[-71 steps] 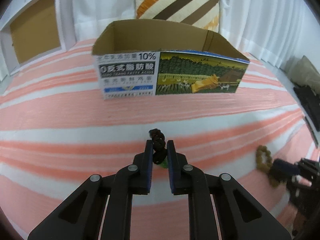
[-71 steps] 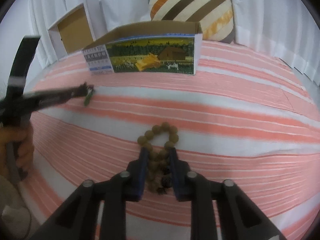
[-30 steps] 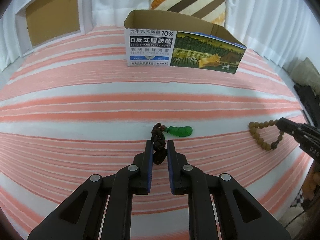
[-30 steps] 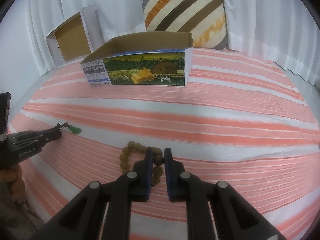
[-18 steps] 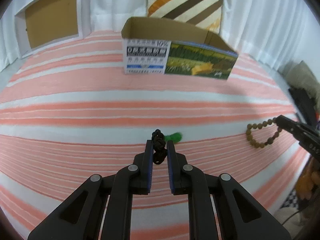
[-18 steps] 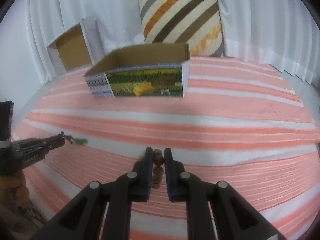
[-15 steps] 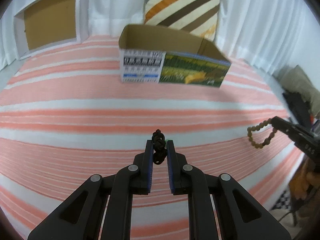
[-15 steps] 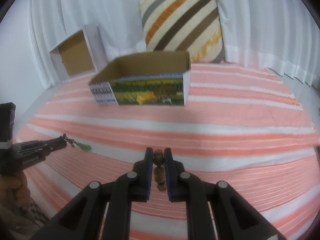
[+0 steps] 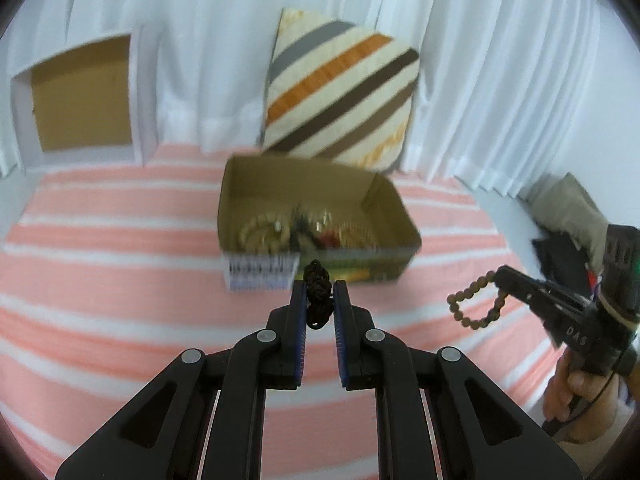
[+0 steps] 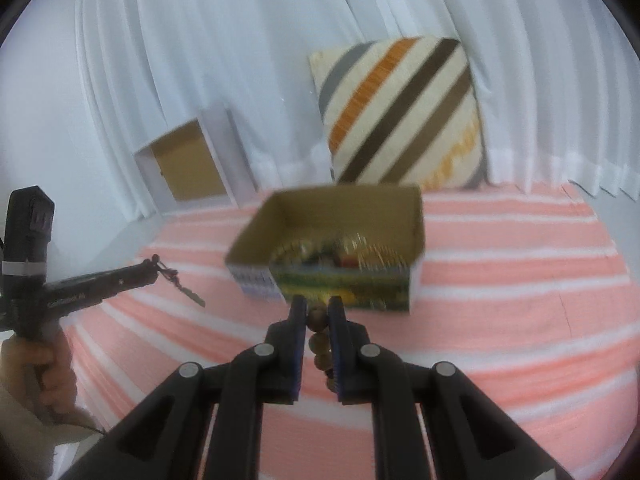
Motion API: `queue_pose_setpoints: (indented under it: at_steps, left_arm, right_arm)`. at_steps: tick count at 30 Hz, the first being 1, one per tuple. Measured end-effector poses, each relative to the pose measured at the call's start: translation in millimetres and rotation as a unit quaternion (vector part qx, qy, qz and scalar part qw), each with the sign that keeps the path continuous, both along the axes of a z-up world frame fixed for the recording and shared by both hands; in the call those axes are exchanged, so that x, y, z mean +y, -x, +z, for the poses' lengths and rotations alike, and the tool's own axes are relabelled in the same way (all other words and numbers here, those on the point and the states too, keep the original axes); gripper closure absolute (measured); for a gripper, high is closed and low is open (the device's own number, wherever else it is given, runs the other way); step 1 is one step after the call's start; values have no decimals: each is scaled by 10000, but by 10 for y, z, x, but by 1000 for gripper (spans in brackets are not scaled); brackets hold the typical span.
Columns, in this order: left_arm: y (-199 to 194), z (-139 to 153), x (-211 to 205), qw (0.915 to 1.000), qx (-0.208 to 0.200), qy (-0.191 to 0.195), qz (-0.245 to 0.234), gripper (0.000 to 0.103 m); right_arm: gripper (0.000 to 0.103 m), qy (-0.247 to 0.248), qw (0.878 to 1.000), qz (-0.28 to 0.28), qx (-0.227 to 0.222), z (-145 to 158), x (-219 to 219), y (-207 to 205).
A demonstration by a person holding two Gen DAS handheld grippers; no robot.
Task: Organize jewelry
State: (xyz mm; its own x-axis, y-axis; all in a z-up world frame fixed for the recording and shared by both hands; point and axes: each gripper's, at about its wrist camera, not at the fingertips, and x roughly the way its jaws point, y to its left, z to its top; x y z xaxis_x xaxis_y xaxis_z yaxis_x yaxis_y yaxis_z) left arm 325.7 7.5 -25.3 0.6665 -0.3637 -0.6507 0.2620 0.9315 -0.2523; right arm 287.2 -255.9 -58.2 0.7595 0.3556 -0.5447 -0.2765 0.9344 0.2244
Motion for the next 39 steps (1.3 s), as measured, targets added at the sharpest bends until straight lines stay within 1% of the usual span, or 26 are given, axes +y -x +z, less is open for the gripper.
queue_pose_setpoints:
  at_steps: [3,6,8,12,15,16,18,19,20,21,22,23,25,26,29,35,39]
  left_arm:
    - [-347,113,-50,10000,-65,-17,34,92]
    - [-723,96,-127,9999,-30,-130,59,92]
    - [-954,37,-168,9997,-1,-219,108,92]
    - [-1325,-147,-237,9993,128,-292,187,92]
    - [-1500,-320,-293,9986,292,-346,257,91]
    - [-1525,-375,-299,9981,339,-397,324,89]
    - [-1572,-462,-301,9975,415,-419,378,71]
    - [-1571,-491,-298,9973,420,-434,416,47]
    - [-1560,-497,-293,9971,397,-459,461,26]
    - [-1526,-512,-281,9965,306,-545,562,19]
    - [-1510,-511,-274,9961,254,-597,602,13]
    - [-1491,-508,-263,9959,219,-629,620,12]
    - [-1415,-508,-232,9958,204,-638,622,12]
    - [-1379,-500,-221,9957,183,-645,638,10]
    - [-1230,-464,-225,9938,76,-797,767,4]
    - [-878,-324,-284,9895,-179,-1055,972,2]
    - [-641,-190,-347,9831,-304,-1385,1155,1]
  right_arm:
    - [92,-34,9999,55,-91,169,60,-326]
    - [92,-30,9999,89,-139,280,148,-669]
    - [92,-37,9999,113,-101,296,203,-894]
    - [92,103,9999,128,-3,193,316,-1274]
    - [91,218,9995,128,161,10,344,-1499]
    - [91,233,9994,114,224,-48,342,-1551]
    - [90,205,9990,103,384,-183,323,-1647]
    - [88,229,9987,63,444,-233,307,-1670]
    - [75,240,9985,-14,498,-282,286,-1680]
    - [52,199,9986,-53,495,-299,258,-1672]
    - [43,153,9987,-106,465,-310,229,-1661]
    - [37,146,9988,-187,431,-315,203,-1626]
    - [36,251,9983,-322,413,-322,180,-1553]
    - [35,286,9981,-369,405,-322,175,-1528]
    - [24,368,9978,-463,310,-310,181,-1343]
    - [22,566,9964,-587,211,-218,257,-961]
    - [15,680,9951,-713,91,-62,288,-633]
